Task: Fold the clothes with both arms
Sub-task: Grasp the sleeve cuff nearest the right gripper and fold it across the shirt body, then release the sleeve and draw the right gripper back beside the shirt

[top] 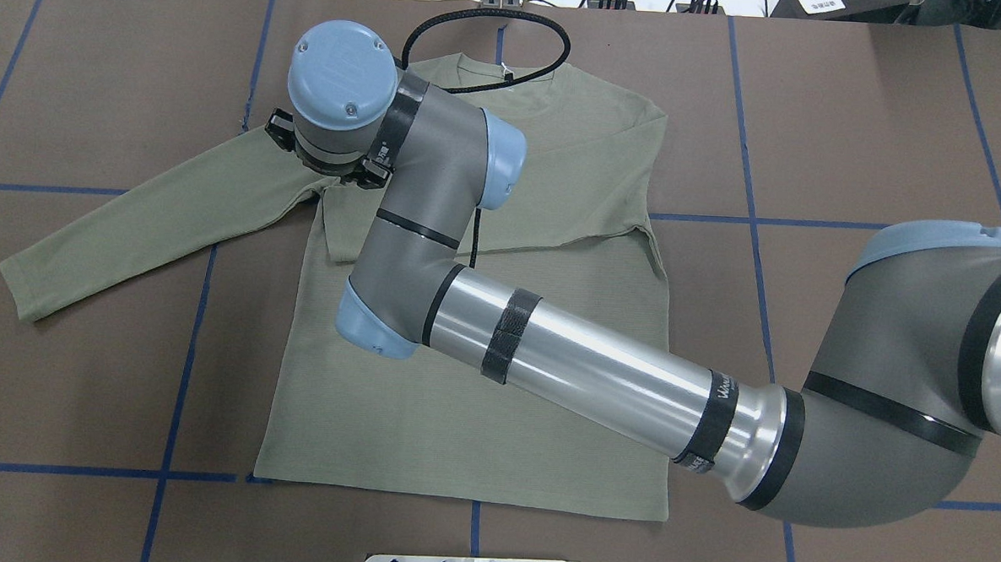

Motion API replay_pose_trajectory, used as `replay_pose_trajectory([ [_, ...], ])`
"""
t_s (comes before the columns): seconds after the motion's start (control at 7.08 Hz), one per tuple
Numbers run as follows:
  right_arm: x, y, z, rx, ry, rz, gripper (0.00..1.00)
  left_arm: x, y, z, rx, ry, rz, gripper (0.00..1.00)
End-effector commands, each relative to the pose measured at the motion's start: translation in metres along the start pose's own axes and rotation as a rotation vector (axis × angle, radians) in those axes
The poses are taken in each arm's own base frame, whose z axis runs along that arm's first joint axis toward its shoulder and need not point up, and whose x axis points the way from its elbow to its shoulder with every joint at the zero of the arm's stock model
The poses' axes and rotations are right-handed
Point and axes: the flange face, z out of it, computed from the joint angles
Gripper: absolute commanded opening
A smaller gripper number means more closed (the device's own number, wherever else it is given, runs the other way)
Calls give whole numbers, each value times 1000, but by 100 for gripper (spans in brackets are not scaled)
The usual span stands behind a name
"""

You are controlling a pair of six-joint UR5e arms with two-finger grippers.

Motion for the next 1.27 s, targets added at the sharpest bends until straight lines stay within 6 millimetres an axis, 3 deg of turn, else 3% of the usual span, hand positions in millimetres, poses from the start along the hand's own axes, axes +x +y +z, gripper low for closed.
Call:
replay_pose_trajectory([
  [0.0, -13, 1, -8, 28, -18, 65, 96, 8, -3, 22, -32, 13, 36, 99],
  [0.14, 3, -19, -34, 5, -54, 132, 99, -11, -16, 42, -51, 14, -21, 99],
  [0.28, 92, -63, -48, -75, -31, 164, 99, -32, -16, 68, -55, 18, -51, 99],
  [0.42, 167, -98, -83, -107, -40, 182, 99, -42, -20, 101, -65, 28, -119, 99],
  [0.57, 220, -117, -109, -114, -45, 192, 99, -37, -15, 131, -80, 44, -81, 99],
  [0.71, 276, -128, -137, -111, -67, 143, 99, -34, -12, 151, -105, 48, -112, 99],
  [0.85, 324, -151, -161, -134, -59, 117, 99, -30, -10, 161, -118, 48, -101, 99],
  [0.99, 361, -178, -181, -173, -51, 86, 99, -22, -7, 186, -155, 55, -77, 98],
  [1.13, 396, -200, -194, -191, -36, 55, 99, -15, -5, 194, -164, 55, -91, 97],
])
